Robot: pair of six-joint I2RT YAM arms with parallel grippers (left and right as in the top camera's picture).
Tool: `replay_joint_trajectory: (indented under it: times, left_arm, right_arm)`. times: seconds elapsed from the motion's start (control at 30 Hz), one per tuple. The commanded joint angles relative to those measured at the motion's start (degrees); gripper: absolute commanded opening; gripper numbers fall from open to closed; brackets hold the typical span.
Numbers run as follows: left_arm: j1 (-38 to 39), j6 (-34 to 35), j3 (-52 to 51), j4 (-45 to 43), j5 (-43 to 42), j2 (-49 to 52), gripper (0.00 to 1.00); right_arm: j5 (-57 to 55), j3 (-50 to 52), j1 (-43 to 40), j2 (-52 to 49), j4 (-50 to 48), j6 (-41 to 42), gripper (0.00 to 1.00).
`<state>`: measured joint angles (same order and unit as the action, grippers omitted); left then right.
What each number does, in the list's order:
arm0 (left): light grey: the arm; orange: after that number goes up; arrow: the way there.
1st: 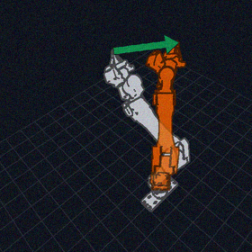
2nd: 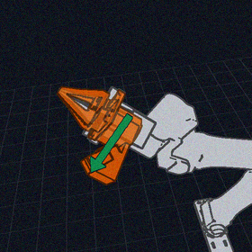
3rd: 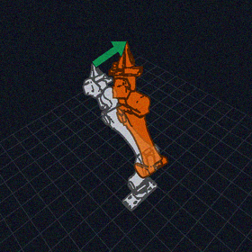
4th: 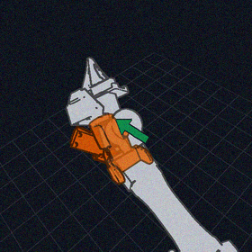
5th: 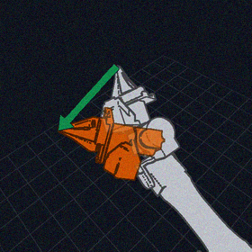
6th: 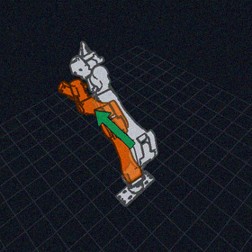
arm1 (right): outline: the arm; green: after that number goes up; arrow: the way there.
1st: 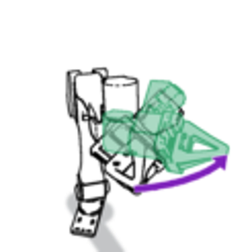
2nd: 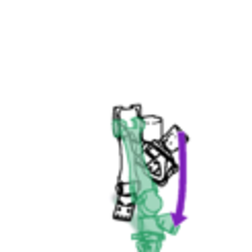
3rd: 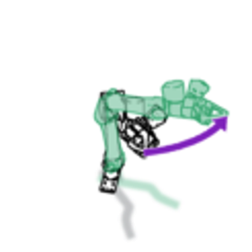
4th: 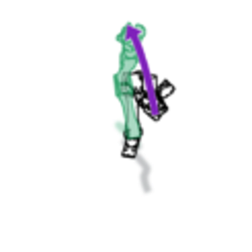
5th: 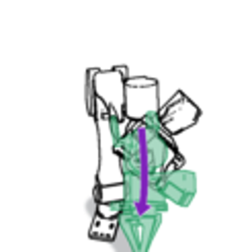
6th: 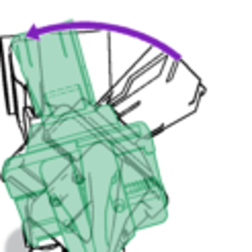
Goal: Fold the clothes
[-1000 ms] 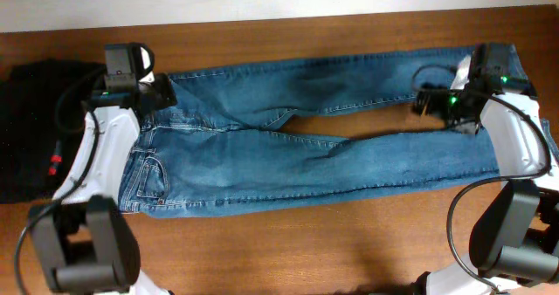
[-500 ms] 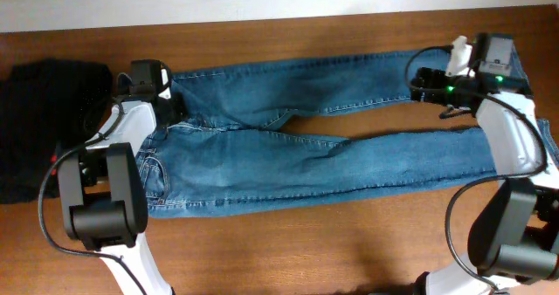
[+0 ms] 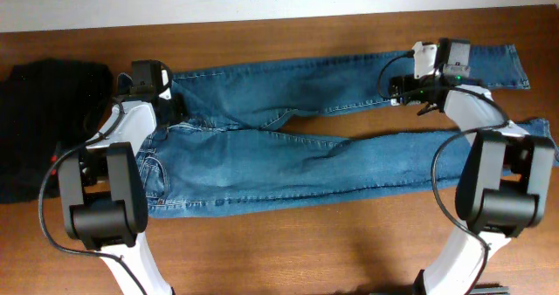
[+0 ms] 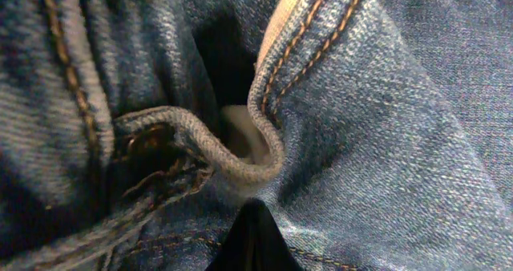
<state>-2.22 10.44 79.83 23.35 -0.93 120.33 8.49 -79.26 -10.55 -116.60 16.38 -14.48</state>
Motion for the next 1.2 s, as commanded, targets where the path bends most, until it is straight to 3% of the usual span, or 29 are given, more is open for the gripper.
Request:
replay_joint_trajectory:
  times: [0.0,0.53,0.57,0.63,0.7,0.87,0.97,1.17]
  left_arm:
    - [-0.17,-0.74,-0.42,1.92,-0.35,1.49,0.01]
    - [-0.17,-0.74,-0.42,3.26,1.49,1.49,0.01]
    - [-0.17,-0.74,-0.42,3.28,2.1,1.49,0.01]
    - [-0.17,-0.74,-0.42,3.28,2.43,1.49,0.01]
    - [-0.17,-0.74,-0.42,3.3,2.43,1.49,0.0]
    - [-0.17,-0.74,-0.42,3.34,2.43,1.49,0.0]
    - [-0.17,-0.74,-0.42,3.91,2.45,1.49,0.0]
    - [-0.17,-0.76,-0.42,4.79,2.43,1.49,0.0]
  right_arm:
    - [-1.9,-0.68,-0.02,-0.48,-3.04,-3.02,0.99]
    - [-4.94,-0.68,-3.85,-8.17,-10.73,-6.71,0.98]
    - [-4.81,-0.68,-4.39,-8.33,-10.78,-6.67,0.94]
    - [-4.68,-0.68,-5.66,-8.87,-10.82,-6.49,0.72]
    - [-4.66,-0.68,-6.91,-9.4,-10.86,-6.43,0.41]
    - [-4.68,-0.68,-10.32,-10.23,-11.06,-6.03,0.24]
    - [-4.7,-0.68,-12.35,-10.27,-11.08,-5.05,0.08]
    - [-4.66,-0.68,-16.98,-10.27,-10.82,-4.11,0.05]
